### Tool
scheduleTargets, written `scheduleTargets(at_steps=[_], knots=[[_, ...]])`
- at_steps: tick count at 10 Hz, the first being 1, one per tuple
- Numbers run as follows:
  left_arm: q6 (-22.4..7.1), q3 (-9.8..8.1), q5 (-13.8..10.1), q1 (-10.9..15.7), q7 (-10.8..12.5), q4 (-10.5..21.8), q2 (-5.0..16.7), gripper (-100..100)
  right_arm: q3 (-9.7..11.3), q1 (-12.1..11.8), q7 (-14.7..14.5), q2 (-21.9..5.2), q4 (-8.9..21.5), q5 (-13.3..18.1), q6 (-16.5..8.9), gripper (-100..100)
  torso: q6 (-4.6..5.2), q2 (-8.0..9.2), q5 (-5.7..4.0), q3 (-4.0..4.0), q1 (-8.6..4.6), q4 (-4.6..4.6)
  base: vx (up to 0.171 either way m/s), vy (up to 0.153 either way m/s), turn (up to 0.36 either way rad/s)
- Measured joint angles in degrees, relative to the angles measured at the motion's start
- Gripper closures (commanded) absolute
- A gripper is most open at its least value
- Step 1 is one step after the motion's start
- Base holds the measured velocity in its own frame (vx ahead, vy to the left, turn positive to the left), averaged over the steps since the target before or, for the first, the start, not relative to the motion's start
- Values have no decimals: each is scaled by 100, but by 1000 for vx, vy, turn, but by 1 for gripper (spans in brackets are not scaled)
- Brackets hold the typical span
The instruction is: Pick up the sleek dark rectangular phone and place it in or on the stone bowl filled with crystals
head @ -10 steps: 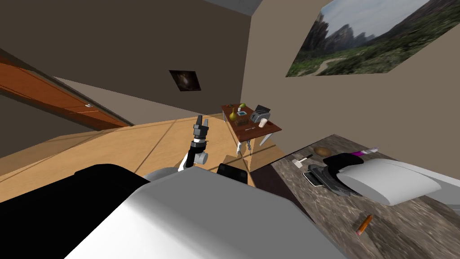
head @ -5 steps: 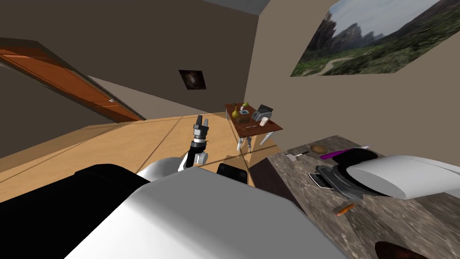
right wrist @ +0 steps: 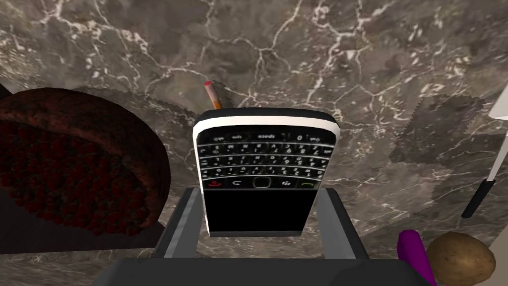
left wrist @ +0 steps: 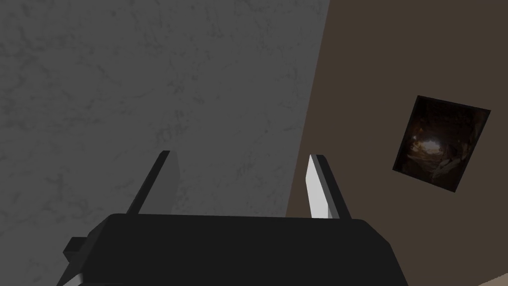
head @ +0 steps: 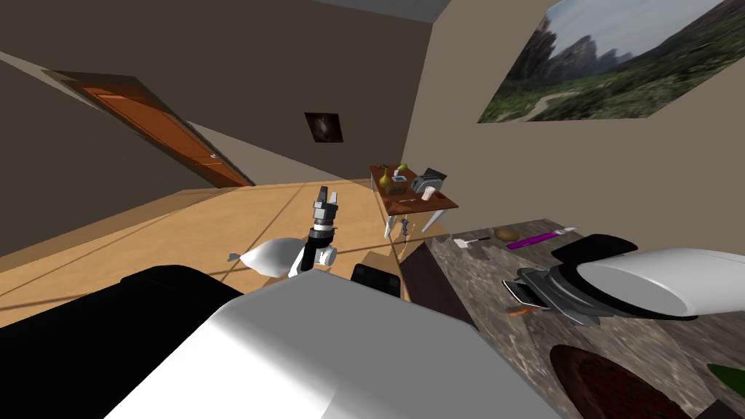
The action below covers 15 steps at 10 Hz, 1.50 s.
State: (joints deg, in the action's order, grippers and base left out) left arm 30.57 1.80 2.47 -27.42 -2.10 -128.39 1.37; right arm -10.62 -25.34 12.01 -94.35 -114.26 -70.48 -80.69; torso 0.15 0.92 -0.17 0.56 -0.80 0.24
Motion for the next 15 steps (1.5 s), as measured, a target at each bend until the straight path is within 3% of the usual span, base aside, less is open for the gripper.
scheduleTargets(at_steps=[7,14,15], knots=[[0,-1,0,-2,0,0,0,0,-411,-311,-827,-190,260,-791,223,100,-18,-16,-9,-6,-17,2,-229,-160,144],[0,0,0,-3,0,0,0,0,-849,-593,-1635,-257,214,-1123,417,100,-19,-61,0,-31,18,-7,-138,-98,60],[0,0,0,-4,0,0,-1,0,-859,-597,-1662,-258,210,-1124,420,-100,-18,-82,3,-42,34,-11,-11,-8,-4]])
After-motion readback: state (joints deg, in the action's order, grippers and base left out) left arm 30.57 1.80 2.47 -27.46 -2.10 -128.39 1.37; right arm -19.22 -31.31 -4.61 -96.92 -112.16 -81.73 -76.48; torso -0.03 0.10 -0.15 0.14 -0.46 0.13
